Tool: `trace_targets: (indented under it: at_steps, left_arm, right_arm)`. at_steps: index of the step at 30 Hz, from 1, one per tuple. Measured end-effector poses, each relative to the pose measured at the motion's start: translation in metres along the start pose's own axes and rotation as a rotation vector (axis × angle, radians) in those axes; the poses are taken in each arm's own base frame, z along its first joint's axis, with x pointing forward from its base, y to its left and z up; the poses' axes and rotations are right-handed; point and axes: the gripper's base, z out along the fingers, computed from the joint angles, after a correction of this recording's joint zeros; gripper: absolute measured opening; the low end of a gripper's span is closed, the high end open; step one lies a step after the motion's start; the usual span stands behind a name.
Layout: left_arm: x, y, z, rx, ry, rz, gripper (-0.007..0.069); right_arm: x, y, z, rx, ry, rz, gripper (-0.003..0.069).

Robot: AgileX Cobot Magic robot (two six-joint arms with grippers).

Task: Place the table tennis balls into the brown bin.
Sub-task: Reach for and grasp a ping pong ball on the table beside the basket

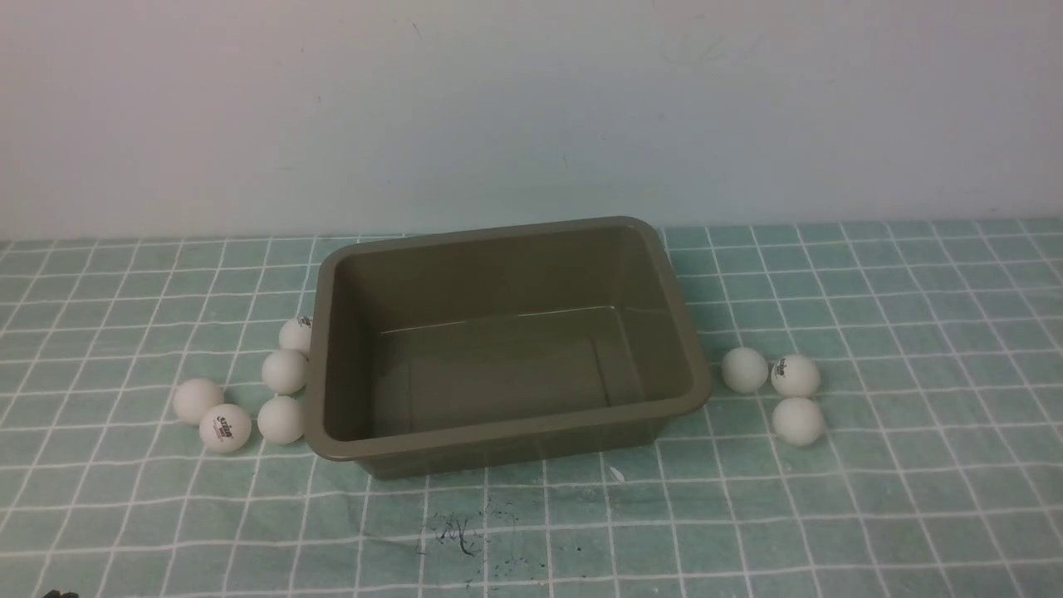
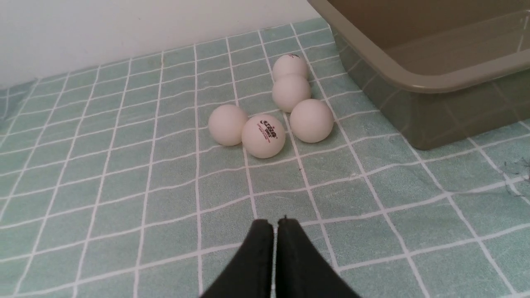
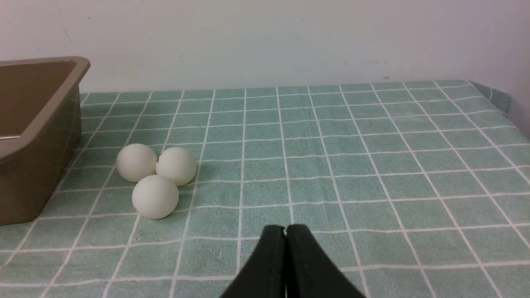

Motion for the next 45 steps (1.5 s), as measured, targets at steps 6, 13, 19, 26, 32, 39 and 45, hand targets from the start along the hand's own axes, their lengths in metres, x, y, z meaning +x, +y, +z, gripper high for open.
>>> trace_targets:
  at_steps: [6,13,19,26,32,39,45]
  left_arm:
    - [0.0,0.0,0.0,-0.005,0.001,0.015,-0.0005]
    - [-0.011,0.0,0.0,0.01,-0.133,-0.159,-0.0005]
    - [-0.033,0.006,-0.006,0.024,-0.388,-0.474,-0.0005]
    - [-0.059,0.023,-0.024,0.007,-0.704,-0.796,-0.0005]
    - [-0.108,0.013,-0.035,0.143,-0.484,-0.775,-0.0005]
    - [-0.138,-0.003,0.03,0.204,0.322,-0.525,-0.0005]
    - [-0.141,0.002,0.113,0.185,0.682,-0.352,-0.0005]
  right_arm:
    - [0.0,0.0,0.0,0.0,0.0,0.0,-0.0015]
    - [0.0,0.0,0.0,0.0,0.0,0.0,-0.0015]
    - [0.0,0.0,0.0,0.0,0.0,-0.001,-0.0015]
    - [-0.022,0.008,-0.003,-0.127,-0.243,0.287,-0.0015]
    - [-0.041,0.009,-0.011,-0.205,-0.461,0.423,-0.0015]
    - [-0.05,0.008,-0.016,-0.227,-0.566,0.426,-0.0015]
    - [-0.091,0.016,-0.019,-0.195,-0.221,0.451,-0.0015]
